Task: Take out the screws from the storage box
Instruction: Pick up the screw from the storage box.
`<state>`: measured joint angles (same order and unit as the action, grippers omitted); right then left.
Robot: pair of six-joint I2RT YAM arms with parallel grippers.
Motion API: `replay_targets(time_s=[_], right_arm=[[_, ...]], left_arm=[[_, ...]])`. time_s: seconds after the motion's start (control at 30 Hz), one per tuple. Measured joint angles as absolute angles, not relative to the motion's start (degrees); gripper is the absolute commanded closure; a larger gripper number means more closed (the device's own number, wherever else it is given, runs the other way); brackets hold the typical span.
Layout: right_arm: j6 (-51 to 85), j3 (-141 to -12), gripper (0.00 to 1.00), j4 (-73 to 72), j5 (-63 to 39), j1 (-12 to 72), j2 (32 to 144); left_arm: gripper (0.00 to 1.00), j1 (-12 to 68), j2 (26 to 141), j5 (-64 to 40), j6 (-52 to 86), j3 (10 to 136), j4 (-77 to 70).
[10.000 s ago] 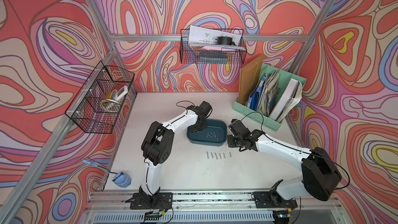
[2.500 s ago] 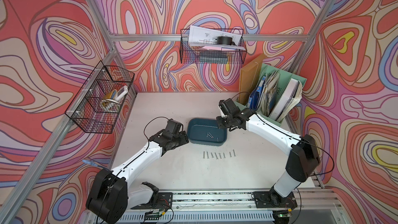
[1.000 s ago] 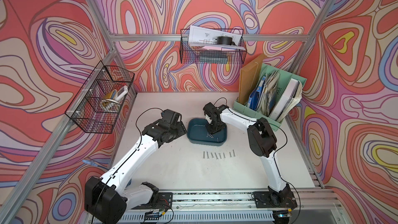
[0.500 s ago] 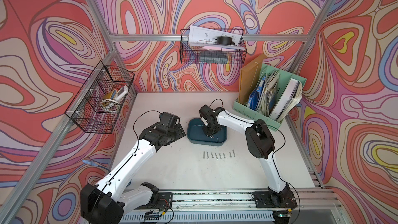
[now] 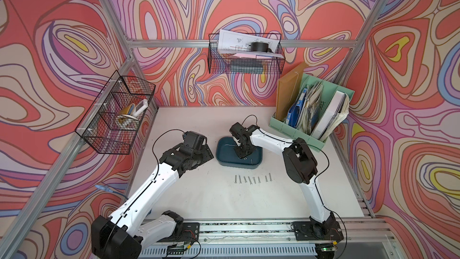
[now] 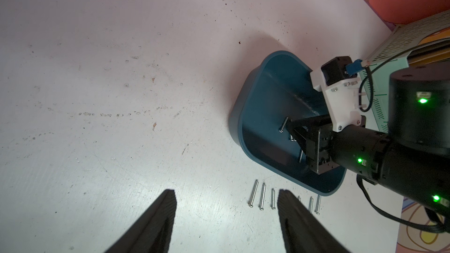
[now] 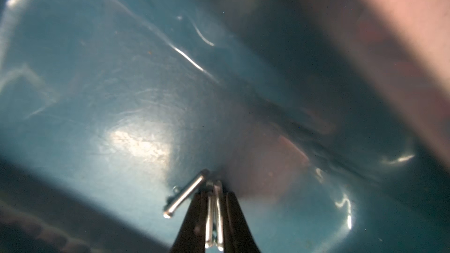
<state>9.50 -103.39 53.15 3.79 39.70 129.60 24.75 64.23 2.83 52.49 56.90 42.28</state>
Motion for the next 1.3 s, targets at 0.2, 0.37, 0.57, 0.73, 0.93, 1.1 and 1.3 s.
replay_targets(time_s=[0.2,0.37,0.57,0.73,0.93,1.1,1.3], right_arm=[[9.69,-103.22,0.85,52.99,3.60,39.27,129.47],[9.80,-103.22,0.84,53.19,3.31,38.70,129.47],[10.87,-103.18,0.81,53.25,2.35,38.17,129.43],[11.64,-103.18,0.80,53.78,1.98,37.67,129.03],[11.79,-102.35,0.80,54.13,1.96,37.12,128.57],[12.10,-100.36,0.79,53.78,1.74,36.67,127.28],[12.73,-99.94,0.79,53.76,1.67,35.75,126.43]], left_arm=[[0.28,24.75,64.20,2.94,52.58,56.88,42.50],[0.28,24.75,64.23,3.03,52.58,56.88,42.57],[0.28,24.75,64.23,3.03,52.58,56.88,42.81],[0.28,24.75,64.23,3.03,52.58,56.88,43.51],[0.28,24.75,64.23,3.05,52.56,56.88,44.10],[0.28,24.75,64.23,3.01,52.56,56.88,44.14],[0.28,24.75,64.18,3.03,52.56,56.88,44.16]])
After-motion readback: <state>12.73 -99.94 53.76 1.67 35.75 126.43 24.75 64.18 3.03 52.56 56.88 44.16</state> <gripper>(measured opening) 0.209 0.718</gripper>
